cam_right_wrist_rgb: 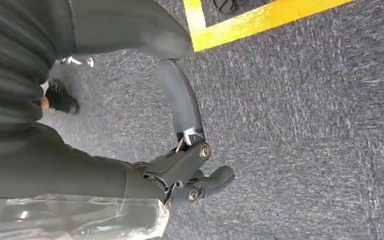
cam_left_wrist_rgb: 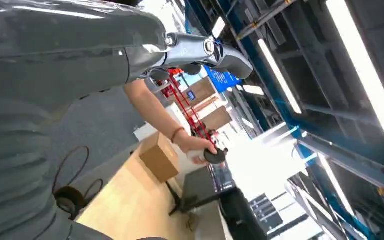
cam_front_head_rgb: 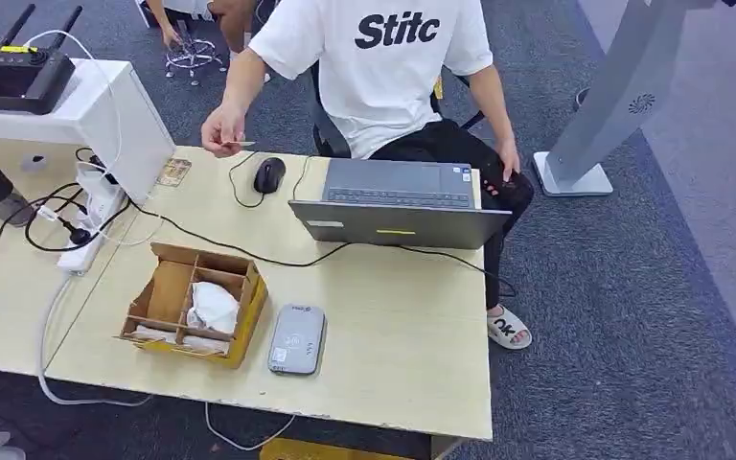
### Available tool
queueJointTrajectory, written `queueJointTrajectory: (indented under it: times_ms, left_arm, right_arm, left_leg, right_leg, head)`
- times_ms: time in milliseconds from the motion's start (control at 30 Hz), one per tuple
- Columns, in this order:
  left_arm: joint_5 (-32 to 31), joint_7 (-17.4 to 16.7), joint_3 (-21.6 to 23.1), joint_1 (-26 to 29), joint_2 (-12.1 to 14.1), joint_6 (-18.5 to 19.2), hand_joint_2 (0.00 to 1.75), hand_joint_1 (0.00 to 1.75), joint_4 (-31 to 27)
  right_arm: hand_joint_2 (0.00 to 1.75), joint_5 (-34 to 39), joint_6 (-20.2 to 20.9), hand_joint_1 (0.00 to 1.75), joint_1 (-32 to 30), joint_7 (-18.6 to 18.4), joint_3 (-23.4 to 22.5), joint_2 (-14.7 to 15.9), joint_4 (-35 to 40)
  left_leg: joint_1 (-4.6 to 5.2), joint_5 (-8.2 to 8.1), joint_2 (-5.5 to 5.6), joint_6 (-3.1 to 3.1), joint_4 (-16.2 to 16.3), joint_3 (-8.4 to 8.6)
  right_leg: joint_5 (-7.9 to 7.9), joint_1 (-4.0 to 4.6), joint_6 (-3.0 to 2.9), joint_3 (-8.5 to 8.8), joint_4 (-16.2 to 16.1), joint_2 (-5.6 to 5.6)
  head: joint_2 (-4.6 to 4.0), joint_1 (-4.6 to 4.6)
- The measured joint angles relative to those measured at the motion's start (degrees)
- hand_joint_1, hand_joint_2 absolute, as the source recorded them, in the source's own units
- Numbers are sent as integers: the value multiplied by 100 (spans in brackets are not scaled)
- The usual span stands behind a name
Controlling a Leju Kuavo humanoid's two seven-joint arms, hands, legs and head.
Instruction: Pass the card to the sensor for recognition and then transmit it.
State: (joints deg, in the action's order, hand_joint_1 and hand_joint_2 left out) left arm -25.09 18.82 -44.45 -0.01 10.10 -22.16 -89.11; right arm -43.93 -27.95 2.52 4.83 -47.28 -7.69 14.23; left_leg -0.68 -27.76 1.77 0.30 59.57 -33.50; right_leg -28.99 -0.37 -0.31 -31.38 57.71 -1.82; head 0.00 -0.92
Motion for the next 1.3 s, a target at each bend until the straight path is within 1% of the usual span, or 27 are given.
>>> queueJointTrajectory:
  times_ms: [167,300,433,500,633,733,800,867,933,1000,1167,1233,1300]
  left_arm:
    - [-380,-199,661,-322,107,-188,175,0,240]
    - [-686,-323,1279,-706,107,-308,175,0,463]
    - [-1030,-629,1937,-1057,63,-354,175,0,608]
    - [-1281,-802,2225,-1202,48,-264,175,0,686]
    - [-1867,-1165,2944,-1537,-13,-50,175,0,933]
    - [-2173,-1338,3423,-1682,-59,90,175,0,1060]
    - [-2234,-1454,3635,-1769,-92,272,175,0,1139]
    - [-2353,-1619,3876,-1849,-92,550,175,0,1206]
    - [-2580,-1798,4082,-1926,-85,725,175,0,1248]
    - [-2716,-1908,4255,-2003,-77,798,175,0,1272]
    - [-2884,-1986,4497,-2143,-33,857,175,0,1311]
    - [-3189,-2098,4605,-2237,-2,846,175,0,1322]
    - [-3725,-2246,4796,-2372,85,820,175,0,1335]
  right_arm:
    - [175,-131,0,0,17,-90,-2,0,0]
    - [175,-214,31,0,35,-105,-2,0,0]
    - [175,-293,63,0,51,-157,-2,0,-2]
    - [175,-315,112,0,54,-160,-2,0,-2]
    - [175,-347,151,0,76,-157,-15,0,-11]
    - [175,-347,199,0,80,-157,-57,0,-11]
    - [175,-352,201,0,75,-171,-79,0,-15]
    - [175,-356,212,0,75,-186,-101,0,-15]
    - [175,-358,214,0,75,-205,-111,0,-15]
    - [175,-363,216,0,69,-208,-127,2,-15]
    - [175,-365,223,0,65,-188,-166,4,-15]
    - [175,-382,238,0,66,-157,-190,7,-15]
    - [175,-417,291,0,67,-135,-212,9,-15]
  left_leg:
    - [-1,2,1,-1,0,1]
    - [-1,10,2,-6,1,1]
    - [1,13,0,-5,4,0]
    - [1,15,2,-1,4,-4]
    - [1,15,1,-1,5,-5]
    - [2,15,-3,-1,5,-5]
    - [2,15,-7,-1,5,-5]
    - [1,15,-5,-1,5,-5]
    - [1,15,-6,-2,5,-6]
    - [1,15,-6,-2,5,-8]
    - [0,15,-7,-2,5,-9]
    - [0,15,-6,-2,5,-10]
    - [0,16,-6,-2,5,-10]
  right_leg:
    - [1,0,0,1,0,3]
    - [9,0,-1,5,1,3]
    - [13,0,3,7,0,-1]
    - [13,-1,4,9,0,2]
    - [15,-1,6,7,0,0]
    - [15,-2,6,6,0,-6]
    - [16,-2,6,2,0,-9]
    - [16,-1,6,2,0,-7]
    - [16,-1,6,1,0,-8]
    - [16,-1,6,1,1,-8]
    - [16,-1,5,-3,1,-9]
    - [16,-1,5,-3,1,-8]
    - [16,-1,6,-3,1,-8]
  head:
    - [0,2]
    - [0,0]
    - [0,-2]
    - [0,0]
    - [0,0]
    - [0,0]
    - [0,0]
    - [0,0]
    - [0,0]
    - [0,0]
    - [0,0]
    - [0,2]
    - [0,-2]
